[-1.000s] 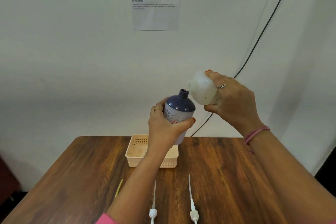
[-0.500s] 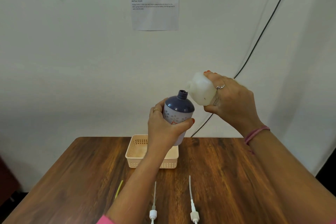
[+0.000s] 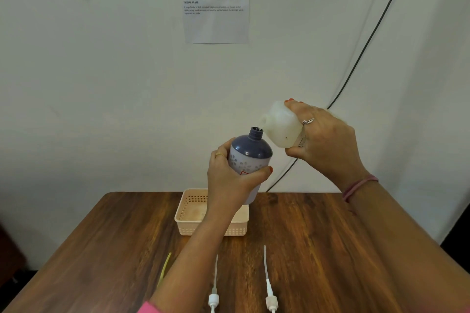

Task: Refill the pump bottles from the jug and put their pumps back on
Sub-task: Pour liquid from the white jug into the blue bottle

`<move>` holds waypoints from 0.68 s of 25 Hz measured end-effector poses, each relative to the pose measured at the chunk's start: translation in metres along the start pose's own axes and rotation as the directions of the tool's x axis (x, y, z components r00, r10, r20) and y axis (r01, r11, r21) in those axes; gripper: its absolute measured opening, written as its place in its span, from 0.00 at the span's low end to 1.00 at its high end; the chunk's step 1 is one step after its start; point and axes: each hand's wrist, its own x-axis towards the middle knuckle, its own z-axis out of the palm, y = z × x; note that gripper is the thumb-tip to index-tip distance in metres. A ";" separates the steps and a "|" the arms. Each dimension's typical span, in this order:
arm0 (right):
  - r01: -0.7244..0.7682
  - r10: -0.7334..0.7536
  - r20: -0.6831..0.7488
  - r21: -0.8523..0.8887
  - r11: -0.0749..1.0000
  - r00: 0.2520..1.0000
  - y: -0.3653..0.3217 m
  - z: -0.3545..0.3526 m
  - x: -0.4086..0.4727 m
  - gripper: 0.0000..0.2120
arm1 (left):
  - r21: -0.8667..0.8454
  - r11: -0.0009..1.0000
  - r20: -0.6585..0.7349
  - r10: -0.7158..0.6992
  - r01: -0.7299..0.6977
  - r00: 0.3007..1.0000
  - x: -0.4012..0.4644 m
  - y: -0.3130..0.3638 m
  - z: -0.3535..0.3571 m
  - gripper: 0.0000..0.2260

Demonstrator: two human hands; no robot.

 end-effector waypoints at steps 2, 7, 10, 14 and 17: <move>0.002 -0.002 -0.002 -0.007 1.000 1.000 0.000 -0.001 0.000 0.38 | 0.007 1.000 -0.001 0.002 -0.002 1.000 0.000 0.000 0.001 0.34; 0.003 -0.003 -0.005 -0.015 1.000 1.000 -0.002 -0.003 -0.001 0.39 | 0.026 1.000 -0.002 0.007 -0.007 1.000 -0.001 0.000 0.001 0.33; 0.001 -0.001 0.004 -0.014 1.000 1.000 -0.002 -0.004 -0.001 0.39 | 0.008 1.000 -0.004 0.016 -0.016 1.000 -0.002 0.001 0.000 0.33; -0.002 0.002 0.006 -0.018 1.000 1.000 -0.004 -0.007 0.000 0.39 | 0.004 1.000 -0.011 0.025 -0.025 1.000 -0.004 0.002 -0.001 0.32; 0.003 -0.003 0.007 -0.010 1.000 1.000 -0.006 -0.008 0.000 0.38 | -0.001 1.000 -0.006 0.017 -0.017 1.000 -0.005 0.003 -0.001 0.32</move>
